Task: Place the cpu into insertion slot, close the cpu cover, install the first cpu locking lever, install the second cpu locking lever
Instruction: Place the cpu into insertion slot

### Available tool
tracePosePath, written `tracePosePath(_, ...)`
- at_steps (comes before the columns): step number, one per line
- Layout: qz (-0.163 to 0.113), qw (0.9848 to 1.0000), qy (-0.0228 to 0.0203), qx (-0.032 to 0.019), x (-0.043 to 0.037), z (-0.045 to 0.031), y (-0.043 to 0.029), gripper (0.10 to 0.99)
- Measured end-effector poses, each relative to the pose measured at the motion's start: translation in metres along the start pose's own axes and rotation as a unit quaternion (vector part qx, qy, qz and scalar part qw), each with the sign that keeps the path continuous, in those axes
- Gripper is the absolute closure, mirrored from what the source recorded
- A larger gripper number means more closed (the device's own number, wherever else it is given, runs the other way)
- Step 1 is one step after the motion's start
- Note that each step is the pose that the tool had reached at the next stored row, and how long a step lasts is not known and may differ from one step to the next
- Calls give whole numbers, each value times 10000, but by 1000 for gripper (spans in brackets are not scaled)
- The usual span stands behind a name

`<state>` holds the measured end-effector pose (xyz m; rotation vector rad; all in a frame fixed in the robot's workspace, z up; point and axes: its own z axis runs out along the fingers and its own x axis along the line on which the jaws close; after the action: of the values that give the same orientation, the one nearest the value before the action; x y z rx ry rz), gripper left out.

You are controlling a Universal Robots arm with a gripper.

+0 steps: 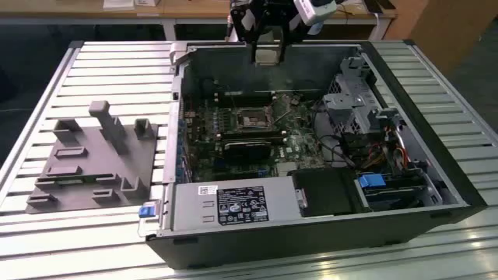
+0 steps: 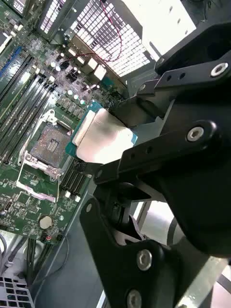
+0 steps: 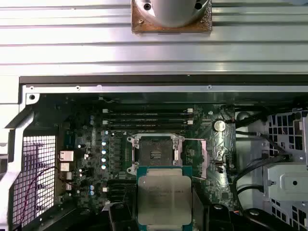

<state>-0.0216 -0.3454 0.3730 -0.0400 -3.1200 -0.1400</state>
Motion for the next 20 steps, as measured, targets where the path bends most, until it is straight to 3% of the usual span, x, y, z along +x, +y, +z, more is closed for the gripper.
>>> tracePosePath(6,40,10000,-4,-1,-1,1,0,545)
tracePosePath(10,222,9998,-20,-2,0,1,0,545)
tracePosePath(17,755,9971,-67,-12,0,5,0,545)
tracePosePath(20,845,9964,-75,-14,16,6,-1,545)
